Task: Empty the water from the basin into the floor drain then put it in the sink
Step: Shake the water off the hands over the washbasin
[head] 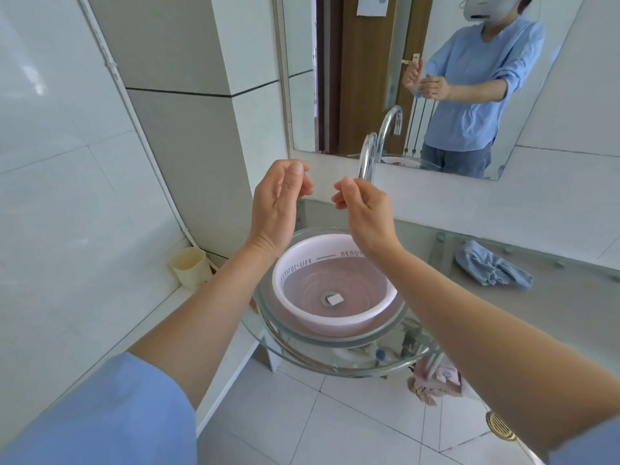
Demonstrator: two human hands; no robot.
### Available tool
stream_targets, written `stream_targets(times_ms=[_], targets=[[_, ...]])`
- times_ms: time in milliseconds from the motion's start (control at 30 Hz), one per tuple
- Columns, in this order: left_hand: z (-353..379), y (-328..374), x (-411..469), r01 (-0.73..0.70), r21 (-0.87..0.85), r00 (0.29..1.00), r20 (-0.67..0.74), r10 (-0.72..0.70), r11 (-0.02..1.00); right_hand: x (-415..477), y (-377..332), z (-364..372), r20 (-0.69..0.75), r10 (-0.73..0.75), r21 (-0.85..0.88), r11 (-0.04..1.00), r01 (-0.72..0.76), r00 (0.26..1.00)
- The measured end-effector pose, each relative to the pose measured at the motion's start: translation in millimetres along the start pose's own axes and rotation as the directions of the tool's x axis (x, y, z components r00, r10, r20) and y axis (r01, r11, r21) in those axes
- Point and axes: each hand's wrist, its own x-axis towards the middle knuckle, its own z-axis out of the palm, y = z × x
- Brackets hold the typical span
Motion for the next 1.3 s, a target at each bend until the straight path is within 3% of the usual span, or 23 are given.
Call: stream_targets(times_ms=[233,367,633,767,867,967,1067,1300], targets=[[5,-43,-26,0.107,0.122,0.987,0.106,-0.12,0.987,-13,45,3,0.021,0.099,-0.082,0.992,-0.097,0.995],[6,-80,-51,0.13,0.282,0.954,0.225,-0.198,0.95,-28,82,1,0.09,0.164,-0.194,0.97,-0.144,0.982],[1,-144,-88,0.106,0.651,0.759,0.436,-0.484,0.752,-52,149,-3,0.297,0.387,-0.482,0.85,-0.213,0.873],[2,-162,-101,-0.055,0.762,0.662,0.512,-0.547,0.646,-61,166,-5,0.396,0.456,-0.614,0.777,-0.139,0.797],[2,-172,-108,-0.169,0.792,0.64,0.541,-0.546,0.587,-68,179,-7,0.478,0.532,-0.764,0.644,0.032,0.699],[3,-180,-111,-0.31,0.782,0.602,0.602,-0.525,0.541,-73,189,-12,0.518,0.568,-0.806,0.574,0.142,0.64],[3,-185,-113,-0.318,0.786,0.609,0.597,-0.521,0.53,-72,197,-15,0.583,0.54,-0.787,0.563,0.254,0.608],[11,-194,-111,-0.337,0.819,0.637,0.562,-0.528,0.464,-67,212,-17,0.652,0.556,-0.748,0.581,0.32,0.515]])
